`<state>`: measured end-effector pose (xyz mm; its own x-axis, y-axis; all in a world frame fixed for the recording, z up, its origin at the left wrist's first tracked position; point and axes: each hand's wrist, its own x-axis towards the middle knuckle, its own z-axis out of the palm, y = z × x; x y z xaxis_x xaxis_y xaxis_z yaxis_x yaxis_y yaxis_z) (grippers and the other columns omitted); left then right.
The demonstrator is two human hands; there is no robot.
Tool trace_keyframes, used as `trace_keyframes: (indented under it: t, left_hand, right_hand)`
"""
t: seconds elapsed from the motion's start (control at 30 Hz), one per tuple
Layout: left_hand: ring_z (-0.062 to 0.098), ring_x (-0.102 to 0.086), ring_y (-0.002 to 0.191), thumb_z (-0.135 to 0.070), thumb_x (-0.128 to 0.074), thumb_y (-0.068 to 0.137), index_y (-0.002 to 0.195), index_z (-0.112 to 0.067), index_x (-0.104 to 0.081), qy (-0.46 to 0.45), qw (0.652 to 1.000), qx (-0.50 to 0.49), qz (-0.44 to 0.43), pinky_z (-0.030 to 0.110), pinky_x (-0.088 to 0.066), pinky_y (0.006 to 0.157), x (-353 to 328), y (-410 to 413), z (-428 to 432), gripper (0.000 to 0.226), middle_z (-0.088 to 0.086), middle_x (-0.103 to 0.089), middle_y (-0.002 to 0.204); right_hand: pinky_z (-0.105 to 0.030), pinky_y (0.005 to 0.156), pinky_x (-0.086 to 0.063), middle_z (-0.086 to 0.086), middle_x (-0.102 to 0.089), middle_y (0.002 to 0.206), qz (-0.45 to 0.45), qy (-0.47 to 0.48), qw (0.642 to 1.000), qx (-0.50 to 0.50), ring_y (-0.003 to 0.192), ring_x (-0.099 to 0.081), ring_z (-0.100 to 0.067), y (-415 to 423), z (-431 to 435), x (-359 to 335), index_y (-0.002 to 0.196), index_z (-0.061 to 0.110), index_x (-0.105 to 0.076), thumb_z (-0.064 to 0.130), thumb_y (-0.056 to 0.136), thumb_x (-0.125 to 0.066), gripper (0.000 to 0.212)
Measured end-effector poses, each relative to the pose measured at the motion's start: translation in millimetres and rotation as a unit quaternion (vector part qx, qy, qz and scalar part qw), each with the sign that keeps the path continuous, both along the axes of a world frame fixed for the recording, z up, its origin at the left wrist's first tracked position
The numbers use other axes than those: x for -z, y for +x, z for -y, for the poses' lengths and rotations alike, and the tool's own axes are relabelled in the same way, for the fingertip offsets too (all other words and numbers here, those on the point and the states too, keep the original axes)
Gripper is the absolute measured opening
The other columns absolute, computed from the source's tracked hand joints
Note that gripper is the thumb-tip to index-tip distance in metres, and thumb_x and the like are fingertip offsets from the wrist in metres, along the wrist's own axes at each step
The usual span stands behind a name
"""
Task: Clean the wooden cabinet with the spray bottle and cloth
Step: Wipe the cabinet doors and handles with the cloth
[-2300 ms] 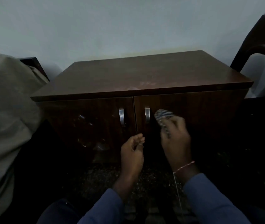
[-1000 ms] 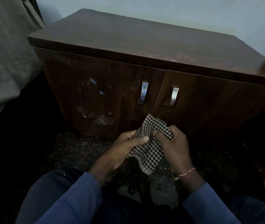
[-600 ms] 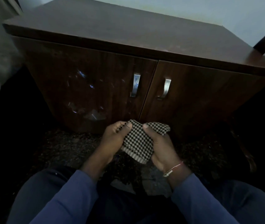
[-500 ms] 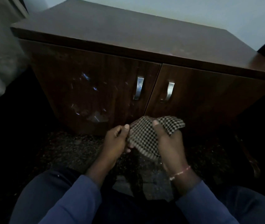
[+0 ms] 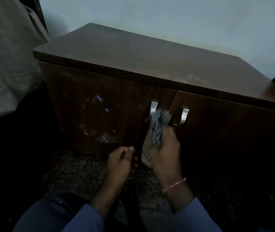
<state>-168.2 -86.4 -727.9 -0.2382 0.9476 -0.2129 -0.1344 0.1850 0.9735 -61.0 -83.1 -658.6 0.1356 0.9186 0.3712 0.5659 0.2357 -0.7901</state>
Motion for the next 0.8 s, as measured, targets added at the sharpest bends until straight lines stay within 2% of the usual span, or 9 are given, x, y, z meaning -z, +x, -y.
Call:
trace_keyframes:
  t: [0.07,0.13,0.23,0.3,0.37,0.43,0.53,0.63,0.8]
  left_hand:
    - [0.016,-0.061,0.063,-0.026,-0.056,0.097,0.077,-0.011,-0.068,-0.004,1.000,-0.018,0.015,0.026,-0.046,0.054,-3.4,-2.6,1.4,0.028,0.003,-0.067,0.068]
    - [0.018,-0.067,0.076,-0.049,-0.056,0.091,0.080,-0.017,-0.072,-0.044,0.998,-0.011,0.031,0.029,-0.050,0.068,-8.4,-6.3,4.4,0.038,0.003,-0.073,0.079]
    - [0.023,-0.071,0.099,-0.078,-0.048,0.072,0.097,-0.019,-0.076,-0.097,0.977,0.100,0.160,0.040,-0.053,0.092,-21.0,-6.1,14.4,0.070,0.005,-0.076,0.104]
    - [0.026,-0.071,0.101,-0.073,-0.044,0.072,0.099,-0.012,-0.078,-0.086,0.943,0.136,0.291,0.041,-0.054,0.090,-39.9,-7.8,20.9,0.074,0.014,-0.073,0.110]
    - [0.024,-0.072,0.098,-0.069,-0.055,0.072,0.094,-0.015,-0.080,-0.021,0.930,0.153,0.335,0.038,-0.059,0.081,-59.5,-11.9,24.4,0.063,0.013,-0.074,0.109]
    - [0.025,-0.072,0.097,-0.051,-0.071,0.074,0.094,-0.016,-0.079,0.056,0.955,0.151,0.247,0.036,-0.059,0.078,-82.1,-13.5,23.2,0.041,0.009,-0.075,0.105]
    - [0.027,-0.073,0.085,-0.030,-0.064,0.091,0.088,-0.010,-0.073,0.108,0.990,0.051,0.080,0.042,-0.060,0.073,-111.3,-4.7,0.6,0.022,0.009,-0.076,0.088]
    - [0.024,-0.072,0.070,-0.035,-0.069,0.088,0.074,-0.009,-0.068,0.169,0.984,-0.036,-0.049,0.044,-0.059,0.063,-120.3,5.0,-21.9,0.029,0.007,-0.073,0.072]
    - [-0.003,-0.062,0.058,-0.031,-0.068,0.089,0.073,-0.013,-0.069,0.218,0.961,-0.062,-0.161,0.017,-0.048,0.055,-104.4,15.6,-20.9,0.024,-0.007,-0.069,0.065]
  right_hand:
    - [-0.032,0.088,-0.054,0.003,-0.070,0.102,-0.021,-0.159,0.984,-0.077,0.096,-0.065,-0.014,12.9,14.1,21.8,0.113,0.016,-0.067,-0.007,0.084,-0.050,0.040]
    - [-0.026,0.084,-0.051,0.008,-0.072,0.100,-0.025,-0.229,0.963,-0.141,0.096,-0.067,-0.008,23.9,26.5,26.8,0.107,0.023,-0.068,-0.004,0.091,-0.052,0.036]
    - [-0.025,0.093,-0.050,0.007,-0.071,0.112,-0.049,-0.248,0.935,-0.250,0.106,-0.065,-0.006,30.5,31.2,4.7,0.117,0.022,-0.065,0.008,0.096,-0.056,0.027]
    - [-0.031,0.092,-0.053,0.002,-0.071,0.111,-0.090,-0.243,0.920,-0.293,0.105,-0.066,-0.012,28.0,28.0,-16.0,0.118,0.017,-0.064,0.014,0.095,-0.059,0.024]
    - [-0.034,0.088,-0.055,0.001,-0.072,0.109,-0.139,-0.173,0.942,-0.252,0.102,-0.068,-0.015,22.2,22.4,-31.1,0.114,0.016,-0.066,0.017,0.095,-0.058,0.021]
    - [-0.026,0.079,-0.056,0.006,-0.073,0.103,-0.199,-0.088,0.966,-0.139,0.095,-0.069,-0.009,16.8,16.6,-40.2,0.108,0.021,-0.067,0.019,0.095,-0.056,0.017]
    - [-0.023,0.072,-0.055,0.009,-0.074,0.093,-0.227,-0.037,0.973,-0.006,0.087,-0.069,-0.004,7.8,-3.6,-44.8,0.101,0.022,-0.068,0.026,0.095,-0.057,0.013]
    - [-0.030,0.082,-0.056,0.008,-0.072,0.095,-0.184,0.000,0.982,0.039,0.090,-0.068,-0.003,-1.6,-21.9,-41.7,0.107,0.018,-0.069,0.030,0.094,-0.060,0.020]
    - [-0.012,0.070,-0.050,0.016,-0.070,0.085,-0.182,0.022,0.982,0.051,0.080,-0.065,0.008,-2.3,-17.9,-33.4,0.098,0.022,-0.070,0.027,0.093,-0.063,0.011]
